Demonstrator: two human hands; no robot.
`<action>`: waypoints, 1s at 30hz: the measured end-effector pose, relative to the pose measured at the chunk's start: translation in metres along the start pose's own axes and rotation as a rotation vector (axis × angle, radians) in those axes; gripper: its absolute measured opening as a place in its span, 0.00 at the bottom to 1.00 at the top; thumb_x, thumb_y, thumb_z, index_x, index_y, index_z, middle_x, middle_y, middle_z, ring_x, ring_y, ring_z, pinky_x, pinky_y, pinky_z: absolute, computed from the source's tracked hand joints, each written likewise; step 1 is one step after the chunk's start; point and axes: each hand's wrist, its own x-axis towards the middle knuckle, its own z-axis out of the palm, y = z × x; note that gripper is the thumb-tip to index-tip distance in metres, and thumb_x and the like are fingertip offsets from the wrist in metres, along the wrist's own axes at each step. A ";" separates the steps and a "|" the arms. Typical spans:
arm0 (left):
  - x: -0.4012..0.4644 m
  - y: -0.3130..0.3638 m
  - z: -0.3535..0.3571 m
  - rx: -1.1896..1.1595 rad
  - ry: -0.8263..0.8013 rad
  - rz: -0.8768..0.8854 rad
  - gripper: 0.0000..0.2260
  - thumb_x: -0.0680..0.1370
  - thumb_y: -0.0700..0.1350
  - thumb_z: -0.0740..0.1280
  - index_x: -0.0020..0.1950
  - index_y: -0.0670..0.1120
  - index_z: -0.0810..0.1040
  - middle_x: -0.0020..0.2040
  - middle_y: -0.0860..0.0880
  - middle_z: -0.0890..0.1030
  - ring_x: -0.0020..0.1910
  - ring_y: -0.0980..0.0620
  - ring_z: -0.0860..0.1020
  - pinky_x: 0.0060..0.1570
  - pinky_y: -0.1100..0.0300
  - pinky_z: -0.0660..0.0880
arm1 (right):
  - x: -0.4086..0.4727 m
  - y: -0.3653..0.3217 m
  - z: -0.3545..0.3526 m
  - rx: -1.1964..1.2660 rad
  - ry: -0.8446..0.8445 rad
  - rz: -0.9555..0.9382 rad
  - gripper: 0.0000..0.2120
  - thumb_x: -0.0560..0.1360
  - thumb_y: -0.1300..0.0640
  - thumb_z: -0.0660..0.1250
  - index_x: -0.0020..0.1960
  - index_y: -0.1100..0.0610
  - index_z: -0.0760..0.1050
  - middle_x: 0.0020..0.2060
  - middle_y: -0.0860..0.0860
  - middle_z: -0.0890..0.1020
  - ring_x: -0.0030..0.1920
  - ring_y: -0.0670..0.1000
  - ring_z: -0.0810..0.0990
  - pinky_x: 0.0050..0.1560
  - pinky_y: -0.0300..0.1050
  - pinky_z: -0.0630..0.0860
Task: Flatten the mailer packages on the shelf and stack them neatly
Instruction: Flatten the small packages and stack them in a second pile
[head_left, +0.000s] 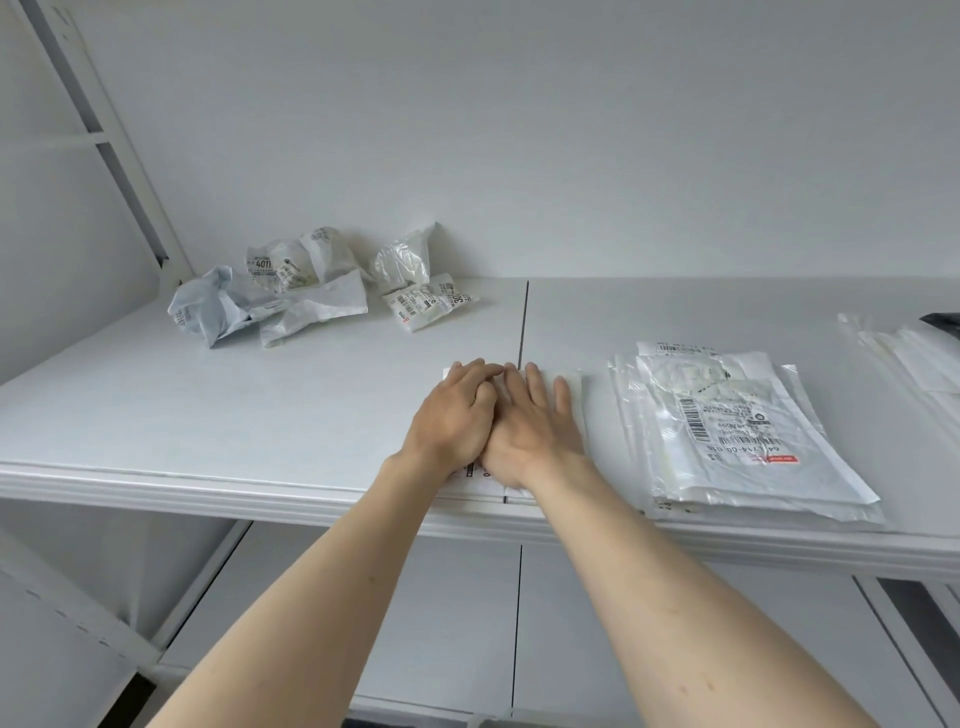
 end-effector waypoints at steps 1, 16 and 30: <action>0.001 0.000 0.000 0.007 -0.007 -0.004 0.19 0.83 0.43 0.51 0.72 0.52 0.70 0.74 0.54 0.67 0.77 0.51 0.56 0.69 0.61 0.56 | 0.000 0.000 0.000 0.001 -0.007 0.001 0.32 0.80 0.47 0.49 0.80 0.51 0.41 0.79 0.51 0.44 0.78 0.55 0.38 0.75 0.60 0.36; 0.006 -0.006 0.003 0.197 -0.184 -0.063 0.23 0.83 0.47 0.45 0.78 0.58 0.59 0.80 0.50 0.57 0.79 0.51 0.50 0.76 0.52 0.48 | 0.002 0.002 -0.001 -0.043 -0.101 -0.001 0.34 0.80 0.45 0.51 0.80 0.50 0.38 0.79 0.51 0.41 0.78 0.56 0.37 0.75 0.61 0.38; 0.001 0.009 0.007 0.376 -0.176 -0.108 0.19 0.83 0.53 0.41 0.68 0.55 0.65 0.70 0.51 0.70 0.73 0.47 0.62 0.69 0.41 0.56 | -0.006 0.011 0.004 0.230 0.226 0.067 0.18 0.77 0.54 0.58 0.66 0.53 0.71 0.65 0.50 0.74 0.71 0.55 0.65 0.73 0.51 0.58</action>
